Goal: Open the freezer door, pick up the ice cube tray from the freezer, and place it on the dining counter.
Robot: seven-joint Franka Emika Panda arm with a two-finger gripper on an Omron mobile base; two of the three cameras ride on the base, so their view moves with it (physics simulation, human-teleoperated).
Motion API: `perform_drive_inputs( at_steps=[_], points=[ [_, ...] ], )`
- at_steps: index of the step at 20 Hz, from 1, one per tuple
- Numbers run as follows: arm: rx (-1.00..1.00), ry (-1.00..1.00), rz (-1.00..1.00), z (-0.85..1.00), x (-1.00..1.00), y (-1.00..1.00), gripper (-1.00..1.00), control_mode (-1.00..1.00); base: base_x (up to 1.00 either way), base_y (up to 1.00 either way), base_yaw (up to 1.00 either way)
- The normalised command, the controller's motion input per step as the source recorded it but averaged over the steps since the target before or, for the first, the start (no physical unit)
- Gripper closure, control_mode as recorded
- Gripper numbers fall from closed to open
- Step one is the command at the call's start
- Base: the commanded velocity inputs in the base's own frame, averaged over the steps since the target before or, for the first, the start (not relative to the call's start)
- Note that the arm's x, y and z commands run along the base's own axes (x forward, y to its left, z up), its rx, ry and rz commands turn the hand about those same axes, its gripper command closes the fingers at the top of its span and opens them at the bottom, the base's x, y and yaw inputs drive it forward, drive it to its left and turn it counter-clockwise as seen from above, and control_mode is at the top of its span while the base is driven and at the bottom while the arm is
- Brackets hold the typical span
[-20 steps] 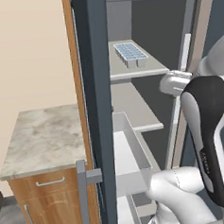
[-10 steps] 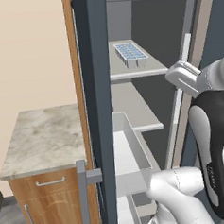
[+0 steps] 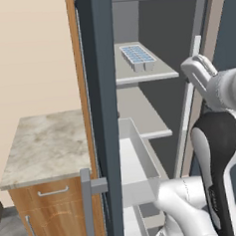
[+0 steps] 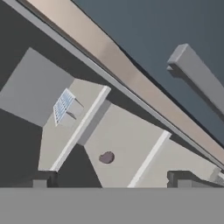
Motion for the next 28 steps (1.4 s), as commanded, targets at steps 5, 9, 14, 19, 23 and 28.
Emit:
perform_drive_inputs(
  at_steps=[5,9,14,19,23,28],
  points=[
    [0.18,-0.06,-0.14,0.3,0.0,0.0,-1.0,-1.0,0.0,0.0,0.0],
    [0.18,-0.02,-0.13,0.33,0.01,0.0,-1.0,-1.0,0.0,0.0,0.0],
    [0.19,0.0,-0.12,0.24,0.0,0.0,-1.0,-1.0,0.0,0.0,0.0],
    [0.04,0.0,-0.02,0.06,0.05,0.0,-1.0,-1.0,0.0,0.0,0.0],
    [0.15,0.0,-0.04,0.0,0.11,0.0,-1.0,-1.0,0.0,0.0,0.0],
    [0.15,-0.03,-0.06,-0.08,0.12,-0.01,-1.0,-1.0,0.0,0.0,0.0]
  ],
)
